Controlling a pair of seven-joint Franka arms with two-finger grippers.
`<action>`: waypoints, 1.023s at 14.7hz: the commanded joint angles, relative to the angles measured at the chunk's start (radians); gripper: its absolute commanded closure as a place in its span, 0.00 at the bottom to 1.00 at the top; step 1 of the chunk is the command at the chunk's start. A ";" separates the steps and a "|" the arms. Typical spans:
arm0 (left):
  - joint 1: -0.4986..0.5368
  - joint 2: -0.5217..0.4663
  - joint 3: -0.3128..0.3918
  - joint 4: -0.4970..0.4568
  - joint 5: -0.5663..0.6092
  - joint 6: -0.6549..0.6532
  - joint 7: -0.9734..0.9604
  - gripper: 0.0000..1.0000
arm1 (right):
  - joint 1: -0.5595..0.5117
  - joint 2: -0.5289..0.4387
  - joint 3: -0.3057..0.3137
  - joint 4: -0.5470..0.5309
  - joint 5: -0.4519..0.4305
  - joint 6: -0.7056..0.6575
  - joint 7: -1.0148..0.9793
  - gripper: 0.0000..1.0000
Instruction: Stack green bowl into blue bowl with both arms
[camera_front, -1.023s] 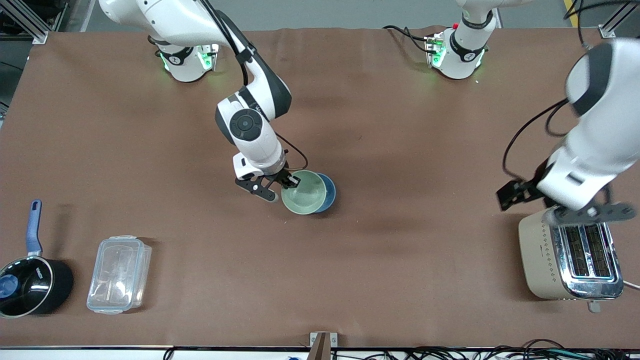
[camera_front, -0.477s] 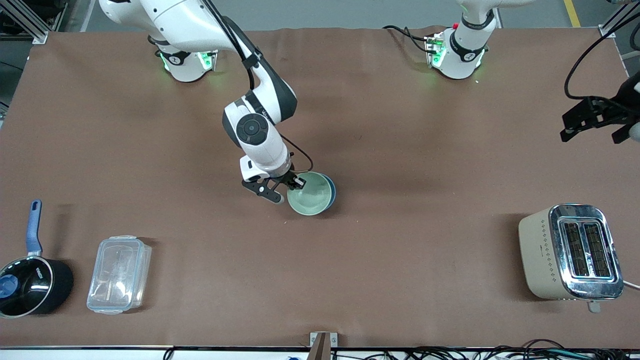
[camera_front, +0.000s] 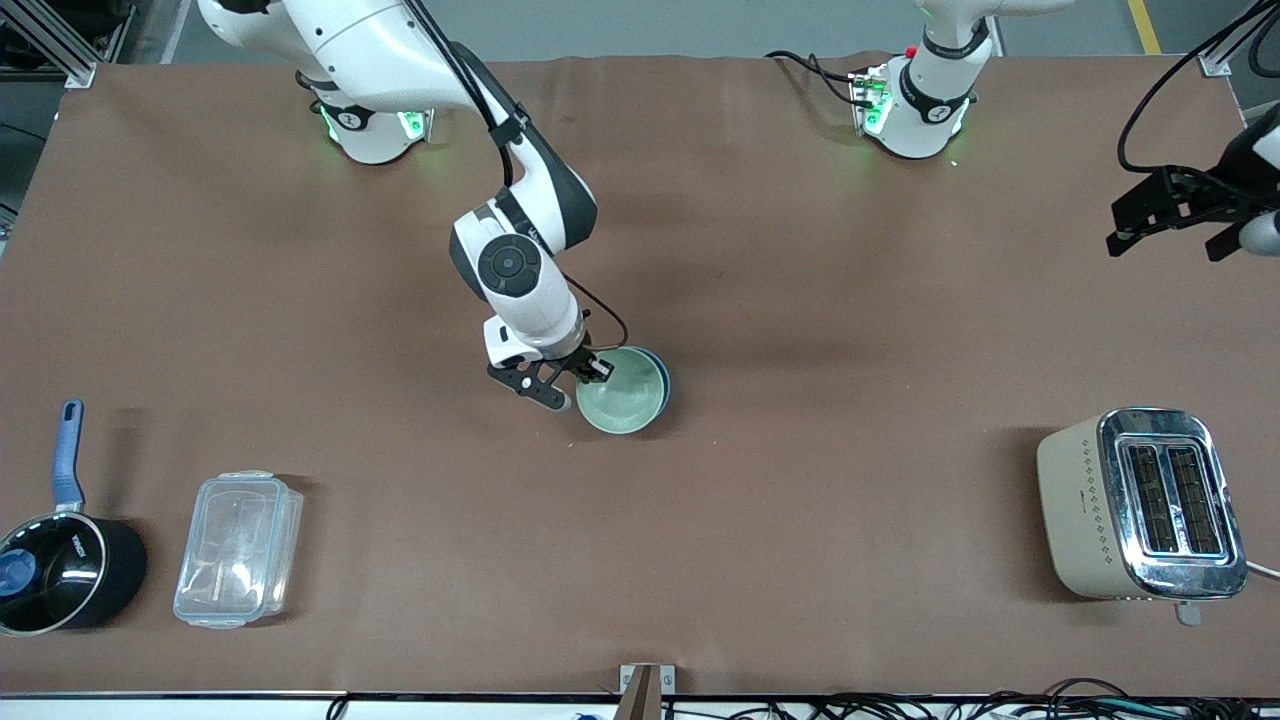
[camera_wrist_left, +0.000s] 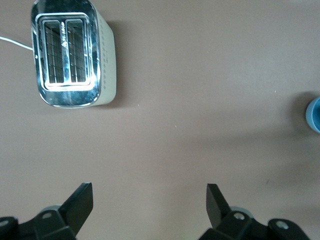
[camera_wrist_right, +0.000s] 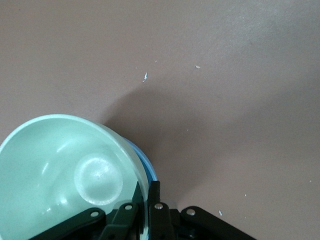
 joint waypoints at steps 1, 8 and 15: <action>-0.004 -0.012 -0.007 -0.016 -0.014 -0.003 0.002 0.00 | 0.033 0.012 -0.010 0.017 0.023 0.001 0.026 0.98; 0.002 -0.009 -0.005 0.028 -0.015 -0.014 0.012 0.00 | 0.056 0.012 -0.010 0.012 0.023 -0.007 0.035 0.98; 0.002 0.020 -0.005 0.030 -0.007 -0.014 0.003 0.00 | 0.055 0.020 -0.011 -0.005 0.017 -0.001 0.035 0.96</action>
